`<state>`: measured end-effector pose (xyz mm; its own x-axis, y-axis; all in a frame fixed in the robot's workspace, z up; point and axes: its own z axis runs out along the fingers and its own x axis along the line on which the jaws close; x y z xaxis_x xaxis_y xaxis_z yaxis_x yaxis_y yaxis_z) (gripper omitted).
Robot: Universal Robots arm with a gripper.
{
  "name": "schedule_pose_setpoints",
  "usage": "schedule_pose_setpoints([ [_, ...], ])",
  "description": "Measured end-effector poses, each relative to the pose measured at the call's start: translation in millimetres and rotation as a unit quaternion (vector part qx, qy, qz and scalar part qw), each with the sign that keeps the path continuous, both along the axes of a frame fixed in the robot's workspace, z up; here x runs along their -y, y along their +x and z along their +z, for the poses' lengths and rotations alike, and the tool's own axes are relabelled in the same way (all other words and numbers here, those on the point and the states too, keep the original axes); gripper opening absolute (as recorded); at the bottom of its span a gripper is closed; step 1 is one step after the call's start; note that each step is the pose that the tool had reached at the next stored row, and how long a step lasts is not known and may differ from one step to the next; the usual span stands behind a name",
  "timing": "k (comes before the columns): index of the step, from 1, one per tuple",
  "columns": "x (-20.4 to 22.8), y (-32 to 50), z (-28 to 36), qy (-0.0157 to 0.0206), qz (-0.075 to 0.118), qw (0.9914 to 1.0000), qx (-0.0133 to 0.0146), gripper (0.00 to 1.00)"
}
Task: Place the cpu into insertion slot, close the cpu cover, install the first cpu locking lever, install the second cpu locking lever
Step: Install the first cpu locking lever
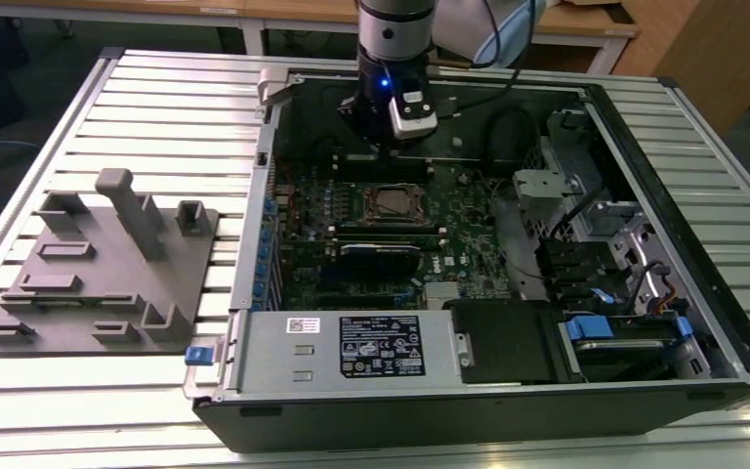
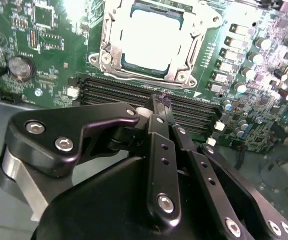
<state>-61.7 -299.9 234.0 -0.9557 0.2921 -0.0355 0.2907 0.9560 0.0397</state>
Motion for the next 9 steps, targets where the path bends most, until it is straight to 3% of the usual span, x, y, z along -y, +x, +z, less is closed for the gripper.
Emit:
schedule_pose_setpoints([
  [4, 0.0, 0.0, -0.4, -0.0001, 0.029, 0.99958, -0.0001, 0.11],
  [7, 0.5, 0.1, -0.5, -0.0002, 0.033, 0.99947, 0.0000, 0.11],
  [9, 3.5, 0.0, -0.5, -0.0002, 0.033, 0.99947, 0.0000, 0.11],
])
